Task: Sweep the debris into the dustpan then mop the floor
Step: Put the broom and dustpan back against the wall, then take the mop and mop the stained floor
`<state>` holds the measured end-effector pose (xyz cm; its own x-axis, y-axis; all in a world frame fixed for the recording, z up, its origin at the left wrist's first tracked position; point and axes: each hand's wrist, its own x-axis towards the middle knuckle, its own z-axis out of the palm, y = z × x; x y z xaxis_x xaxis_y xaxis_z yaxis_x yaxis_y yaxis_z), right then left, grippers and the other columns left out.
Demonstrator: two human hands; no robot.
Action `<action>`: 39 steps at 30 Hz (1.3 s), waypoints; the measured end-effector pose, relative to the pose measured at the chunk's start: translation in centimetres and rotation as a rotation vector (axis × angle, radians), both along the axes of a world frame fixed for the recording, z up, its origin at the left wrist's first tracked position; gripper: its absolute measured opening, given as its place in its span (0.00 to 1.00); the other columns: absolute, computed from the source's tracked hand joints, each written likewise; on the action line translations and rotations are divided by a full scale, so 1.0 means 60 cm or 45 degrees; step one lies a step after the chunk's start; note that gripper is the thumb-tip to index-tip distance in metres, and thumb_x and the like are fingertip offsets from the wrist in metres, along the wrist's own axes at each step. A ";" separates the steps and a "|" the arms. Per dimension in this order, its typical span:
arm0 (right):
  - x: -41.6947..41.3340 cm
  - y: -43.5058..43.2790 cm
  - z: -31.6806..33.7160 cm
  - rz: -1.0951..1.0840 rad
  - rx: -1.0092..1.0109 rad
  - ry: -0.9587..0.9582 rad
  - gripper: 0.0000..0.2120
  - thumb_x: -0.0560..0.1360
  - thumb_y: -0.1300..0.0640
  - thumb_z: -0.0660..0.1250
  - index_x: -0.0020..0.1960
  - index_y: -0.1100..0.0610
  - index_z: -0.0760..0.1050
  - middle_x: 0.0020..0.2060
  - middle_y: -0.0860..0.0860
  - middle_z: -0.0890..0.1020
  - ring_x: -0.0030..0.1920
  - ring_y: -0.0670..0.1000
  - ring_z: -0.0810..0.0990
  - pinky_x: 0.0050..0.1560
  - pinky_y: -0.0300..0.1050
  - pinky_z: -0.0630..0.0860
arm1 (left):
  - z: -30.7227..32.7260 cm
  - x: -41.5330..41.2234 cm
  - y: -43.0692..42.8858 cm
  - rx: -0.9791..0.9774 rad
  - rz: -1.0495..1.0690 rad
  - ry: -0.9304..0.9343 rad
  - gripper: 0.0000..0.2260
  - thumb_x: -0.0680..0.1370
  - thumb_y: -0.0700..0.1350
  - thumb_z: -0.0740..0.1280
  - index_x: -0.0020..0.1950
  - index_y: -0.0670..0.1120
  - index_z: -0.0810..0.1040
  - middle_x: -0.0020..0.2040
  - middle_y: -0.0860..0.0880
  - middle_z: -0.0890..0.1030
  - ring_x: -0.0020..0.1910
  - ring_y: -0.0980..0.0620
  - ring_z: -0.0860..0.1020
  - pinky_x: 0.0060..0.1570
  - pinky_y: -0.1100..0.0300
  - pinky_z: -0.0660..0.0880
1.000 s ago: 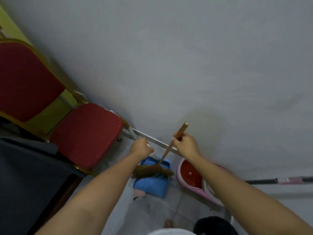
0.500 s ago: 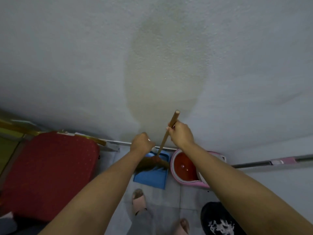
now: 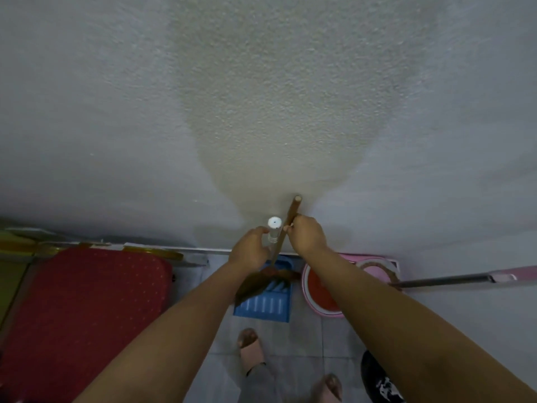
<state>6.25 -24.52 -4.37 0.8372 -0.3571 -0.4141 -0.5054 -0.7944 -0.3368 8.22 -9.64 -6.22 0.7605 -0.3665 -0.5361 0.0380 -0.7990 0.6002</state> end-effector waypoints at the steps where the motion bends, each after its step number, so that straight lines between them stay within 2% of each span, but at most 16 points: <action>1: 0.005 -0.007 -0.001 -0.012 -0.003 0.043 0.12 0.78 0.52 0.64 0.54 0.59 0.79 0.49 0.56 0.83 0.50 0.56 0.81 0.44 0.42 0.73 | 0.000 0.001 0.003 -0.011 -0.016 0.009 0.26 0.75 0.42 0.66 0.73 0.48 0.67 0.68 0.46 0.75 0.61 0.45 0.77 0.60 0.58 0.72; 6: 0.014 -0.031 -0.007 -0.042 0.101 0.128 0.14 0.77 0.48 0.67 0.56 0.58 0.79 0.52 0.54 0.81 0.53 0.54 0.80 0.49 0.42 0.74 | 0.005 0.004 0.006 -0.040 -0.066 0.044 0.27 0.76 0.42 0.65 0.75 0.49 0.65 0.62 0.40 0.78 0.59 0.42 0.77 0.59 0.56 0.73; 8: 0.012 -0.035 -0.007 -0.064 0.157 0.135 0.19 0.76 0.46 0.67 0.61 0.57 0.77 0.57 0.54 0.80 0.56 0.54 0.78 0.54 0.44 0.74 | 0.009 -0.001 0.007 -0.032 -0.057 0.054 0.27 0.77 0.43 0.64 0.76 0.49 0.64 0.65 0.41 0.77 0.61 0.43 0.77 0.62 0.55 0.73; 10: 0.004 -0.039 -0.001 -0.091 0.196 0.148 0.28 0.75 0.43 0.67 0.69 0.59 0.71 0.65 0.55 0.76 0.63 0.55 0.75 0.61 0.45 0.71 | 0.015 -0.009 0.012 -0.015 -0.030 0.057 0.26 0.78 0.44 0.63 0.76 0.48 0.63 0.70 0.44 0.73 0.66 0.44 0.74 0.66 0.54 0.70; 12: -0.009 -0.044 0.008 -0.113 0.204 0.181 0.33 0.76 0.42 0.66 0.73 0.60 0.66 0.69 0.56 0.72 0.67 0.56 0.72 0.64 0.46 0.68 | 0.020 -0.024 0.017 0.007 0.028 0.068 0.25 0.79 0.45 0.63 0.76 0.47 0.64 0.71 0.45 0.72 0.67 0.45 0.72 0.68 0.53 0.69; 16: -0.053 -0.059 0.030 -0.140 0.182 0.227 0.31 0.78 0.42 0.62 0.73 0.61 0.66 0.69 0.57 0.72 0.67 0.57 0.71 0.65 0.45 0.67 | 0.043 -0.058 0.007 0.039 0.085 0.064 0.19 0.78 0.46 0.63 0.69 0.46 0.70 0.60 0.43 0.79 0.57 0.43 0.78 0.61 0.50 0.75; 18: -0.087 -0.071 0.045 -0.146 0.151 0.242 0.30 0.78 0.42 0.61 0.72 0.62 0.67 0.68 0.58 0.72 0.66 0.58 0.71 0.64 0.46 0.67 | 0.062 -0.074 -0.009 0.027 0.040 0.038 0.16 0.77 0.45 0.63 0.65 0.45 0.74 0.60 0.42 0.79 0.57 0.42 0.78 0.60 0.51 0.75; 21: -0.153 -0.101 0.065 -0.208 0.075 0.253 0.28 0.79 0.44 0.59 0.72 0.62 0.68 0.67 0.59 0.73 0.65 0.59 0.72 0.65 0.47 0.68 | 0.082 -0.098 -0.043 0.027 -0.090 0.014 0.17 0.76 0.45 0.63 0.65 0.45 0.74 0.62 0.41 0.78 0.60 0.41 0.77 0.60 0.53 0.74; 28: -0.313 -0.223 0.115 -0.585 0.096 0.298 0.22 0.81 0.49 0.57 0.67 0.63 0.72 0.64 0.61 0.76 0.62 0.58 0.75 0.62 0.46 0.72 | 0.111 -0.131 -0.169 0.127 -0.412 0.017 0.23 0.75 0.50 0.65 0.68 0.41 0.72 0.67 0.40 0.75 0.64 0.42 0.75 0.62 0.56 0.72; 31: -0.375 -0.293 0.147 -0.791 0.110 0.224 0.19 0.81 0.50 0.57 0.61 0.63 0.76 0.60 0.60 0.78 0.58 0.57 0.77 0.56 0.43 0.74 | 0.124 -0.142 -0.235 0.167 -0.579 0.005 0.25 0.77 0.51 0.63 0.71 0.41 0.68 0.70 0.41 0.72 0.66 0.42 0.73 0.64 0.55 0.71; 34: -0.429 -0.368 0.172 -0.964 0.066 0.166 0.21 0.81 0.50 0.58 0.65 0.64 0.73 0.63 0.60 0.76 0.60 0.58 0.76 0.56 0.42 0.72 | 0.136 -0.157 -0.306 0.148 -0.718 -0.023 0.27 0.79 0.52 0.61 0.75 0.42 0.64 0.73 0.41 0.68 0.70 0.42 0.70 0.67 0.55 0.68; 39: -0.481 -0.510 0.193 -1.253 0.131 -0.006 0.31 0.80 0.45 0.60 0.75 0.65 0.61 0.71 0.60 0.68 0.68 0.59 0.70 0.64 0.45 0.67 | 0.138 -0.179 -0.437 0.113 -0.840 -0.007 0.27 0.80 0.52 0.62 0.75 0.42 0.64 0.74 0.41 0.68 0.71 0.43 0.69 0.68 0.57 0.66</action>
